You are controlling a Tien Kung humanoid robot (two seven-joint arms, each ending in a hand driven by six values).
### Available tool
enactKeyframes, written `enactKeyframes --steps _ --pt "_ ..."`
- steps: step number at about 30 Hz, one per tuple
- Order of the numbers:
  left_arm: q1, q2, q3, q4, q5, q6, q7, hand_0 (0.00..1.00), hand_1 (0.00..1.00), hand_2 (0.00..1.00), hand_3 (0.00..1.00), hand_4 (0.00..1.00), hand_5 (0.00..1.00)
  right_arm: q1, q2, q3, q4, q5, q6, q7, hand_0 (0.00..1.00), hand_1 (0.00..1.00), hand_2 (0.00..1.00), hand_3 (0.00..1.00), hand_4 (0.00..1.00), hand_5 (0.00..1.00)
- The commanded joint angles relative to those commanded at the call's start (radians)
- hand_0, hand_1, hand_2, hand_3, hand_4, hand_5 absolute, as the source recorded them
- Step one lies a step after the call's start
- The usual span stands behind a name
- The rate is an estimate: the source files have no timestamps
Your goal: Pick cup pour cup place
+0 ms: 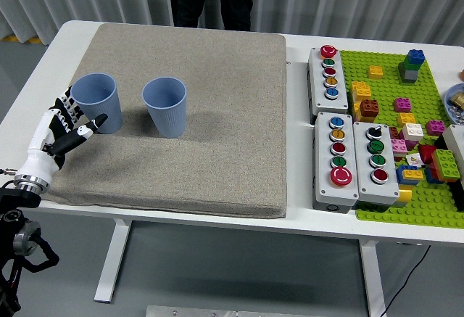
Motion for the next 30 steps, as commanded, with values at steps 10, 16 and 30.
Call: enactKeyframes --steps 10,16,30 --pt "-0.017 -0.003 0.013 0.019 -0.001 0.003 0.001 0.940 0.925 0.998 0.998 0.986 0.324 0.002 0.001 -0.003 0.000 0.007 -0.001 0.001 0.682 0.681 0.698 0.654 0.438 0.171" --pt "-0.041 -0.010 0.006 0.070 0.018 0.007 0.001 0.940 0.925 0.998 0.998 0.987 0.340 -0.002 0.004 -0.006 0.000 0.006 0.000 0.000 0.682 0.681 0.698 0.654 0.439 0.168" --pt "-0.061 -0.015 0.019 0.106 0.051 0.019 0.005 0.940 0.925 0.998 0.998 0.994 0.366 -0.003 0.004 -0.009 0.000 0.010 0.001 0.001 0.683 0.682 0.698 0.654 0.439 0.170"
